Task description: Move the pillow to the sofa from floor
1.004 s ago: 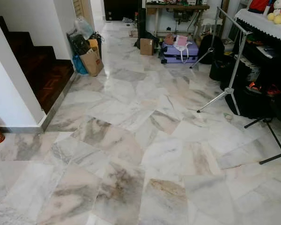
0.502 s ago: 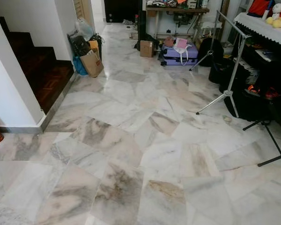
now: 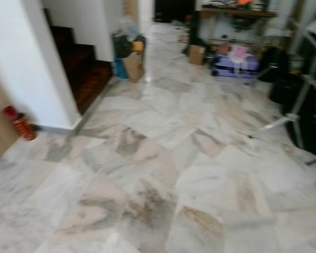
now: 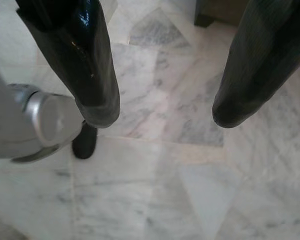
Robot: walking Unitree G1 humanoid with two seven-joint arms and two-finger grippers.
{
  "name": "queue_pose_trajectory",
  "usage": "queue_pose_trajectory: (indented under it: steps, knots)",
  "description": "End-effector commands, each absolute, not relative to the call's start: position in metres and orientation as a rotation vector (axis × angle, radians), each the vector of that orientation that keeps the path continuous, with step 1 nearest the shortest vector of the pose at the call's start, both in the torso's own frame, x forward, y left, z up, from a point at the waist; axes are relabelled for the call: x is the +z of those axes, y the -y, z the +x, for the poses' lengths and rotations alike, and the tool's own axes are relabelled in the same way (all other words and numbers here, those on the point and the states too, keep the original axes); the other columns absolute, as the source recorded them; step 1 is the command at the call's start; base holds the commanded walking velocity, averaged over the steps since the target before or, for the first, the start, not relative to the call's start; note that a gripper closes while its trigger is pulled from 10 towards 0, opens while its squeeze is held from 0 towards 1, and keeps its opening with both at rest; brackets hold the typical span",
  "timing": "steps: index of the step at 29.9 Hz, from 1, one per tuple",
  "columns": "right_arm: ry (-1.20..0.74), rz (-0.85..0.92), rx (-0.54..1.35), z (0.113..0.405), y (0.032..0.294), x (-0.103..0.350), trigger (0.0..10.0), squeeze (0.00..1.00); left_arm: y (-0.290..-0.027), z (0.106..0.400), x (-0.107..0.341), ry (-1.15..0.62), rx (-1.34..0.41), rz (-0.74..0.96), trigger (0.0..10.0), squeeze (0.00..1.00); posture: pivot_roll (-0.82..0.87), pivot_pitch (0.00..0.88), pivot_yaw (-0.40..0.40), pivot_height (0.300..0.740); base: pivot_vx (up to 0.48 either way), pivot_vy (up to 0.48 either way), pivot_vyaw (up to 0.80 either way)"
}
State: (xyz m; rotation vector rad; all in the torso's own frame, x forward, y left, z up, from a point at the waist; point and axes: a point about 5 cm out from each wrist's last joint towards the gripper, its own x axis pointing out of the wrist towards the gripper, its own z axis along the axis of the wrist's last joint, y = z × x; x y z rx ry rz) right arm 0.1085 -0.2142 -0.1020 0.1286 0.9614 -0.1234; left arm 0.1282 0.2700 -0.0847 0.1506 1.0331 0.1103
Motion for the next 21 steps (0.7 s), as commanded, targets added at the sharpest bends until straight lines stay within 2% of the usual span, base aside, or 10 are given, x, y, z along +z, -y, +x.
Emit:
queue_pose_trajectory:
  steps: [1, 21]
  knots:
    - [-0.970, 0.149, -0.144, 0.1027, 0.2124, -0.1039, 10.0, 0.00, -0.2722, 0.1282, -0.0842, -1.045, 0.098, 0.169, 10.0, 0.00, 0.03, 0.000, 0.022, 0.740, 0.000, 0.000, 0.80]
    - [-0.971, 0.122, -0.115, 0.1100, 0.2121, -0.1024, 10.0, 0.00, -0.2637, 0.1345, -0.0852, -1.041, 0.086, 0.145, 10.0, 0.00, 0.04, 0.000, 0.016, 0.740, 0.000, 0.000, 0.80]
